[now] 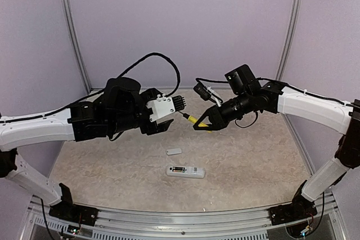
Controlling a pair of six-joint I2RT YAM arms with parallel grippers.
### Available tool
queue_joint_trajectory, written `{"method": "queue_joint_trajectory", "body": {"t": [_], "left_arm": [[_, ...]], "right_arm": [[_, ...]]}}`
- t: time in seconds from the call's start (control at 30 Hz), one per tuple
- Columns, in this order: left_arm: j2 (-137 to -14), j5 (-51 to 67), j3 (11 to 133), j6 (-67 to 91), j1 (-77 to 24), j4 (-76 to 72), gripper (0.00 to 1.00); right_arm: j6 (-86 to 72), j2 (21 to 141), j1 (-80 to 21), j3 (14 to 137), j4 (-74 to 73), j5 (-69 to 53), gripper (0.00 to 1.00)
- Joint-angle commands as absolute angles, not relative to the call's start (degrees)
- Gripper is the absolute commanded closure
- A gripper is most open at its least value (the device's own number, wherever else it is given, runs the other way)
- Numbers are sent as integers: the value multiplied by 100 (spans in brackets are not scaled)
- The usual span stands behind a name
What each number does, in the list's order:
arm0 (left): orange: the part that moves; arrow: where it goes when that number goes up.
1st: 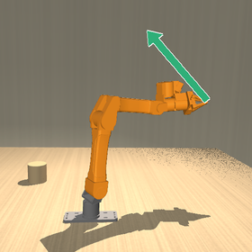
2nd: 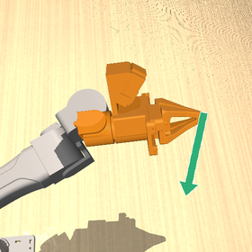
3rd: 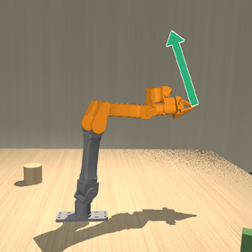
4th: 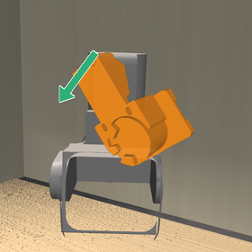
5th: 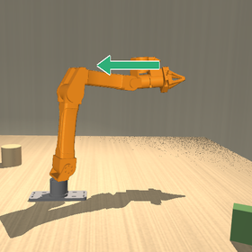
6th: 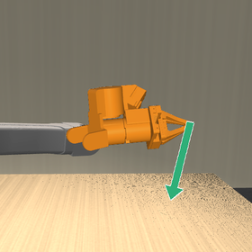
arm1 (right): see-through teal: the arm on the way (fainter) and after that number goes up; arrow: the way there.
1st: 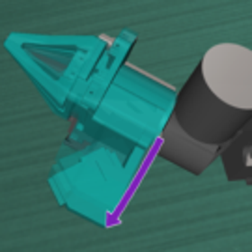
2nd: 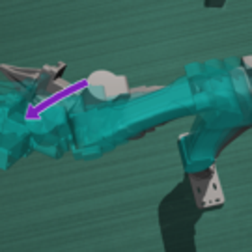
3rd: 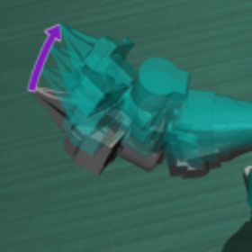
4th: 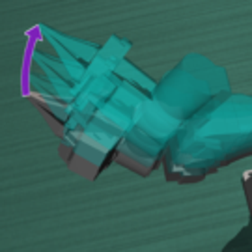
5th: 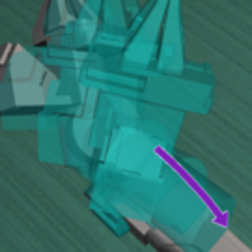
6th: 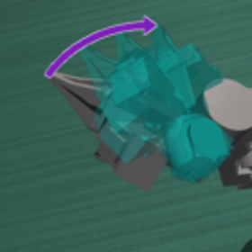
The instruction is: Unload the batteries from the remote control
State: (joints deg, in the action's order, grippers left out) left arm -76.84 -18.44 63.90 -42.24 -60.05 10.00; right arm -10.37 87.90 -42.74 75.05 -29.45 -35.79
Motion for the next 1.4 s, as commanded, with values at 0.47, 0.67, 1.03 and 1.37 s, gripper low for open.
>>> {"method": "queue_joint_trajectory", "body": {"t": [0.47,0.67,1.03,1.37], "left_arm": [[-8968,-979,7592,-5457,-6511,1971,53],[-9060,-1098,7522,-5602,-6530,1804,60],[-9104,-1507,7352,-5926,-6539,1544,76],[-9059,-1634,7304,-5947,-6574,1521,100]], "right_arm": [[-1110,9090,-4419,8000,-3642,-3954,100],[-1112,9100,-4456,8026,-3703,-4187,100],[-950,9043,-4514,8089,-3934,-4486,100],[-1164,8905,-4517,8074,-3656,-3803,88]]}}
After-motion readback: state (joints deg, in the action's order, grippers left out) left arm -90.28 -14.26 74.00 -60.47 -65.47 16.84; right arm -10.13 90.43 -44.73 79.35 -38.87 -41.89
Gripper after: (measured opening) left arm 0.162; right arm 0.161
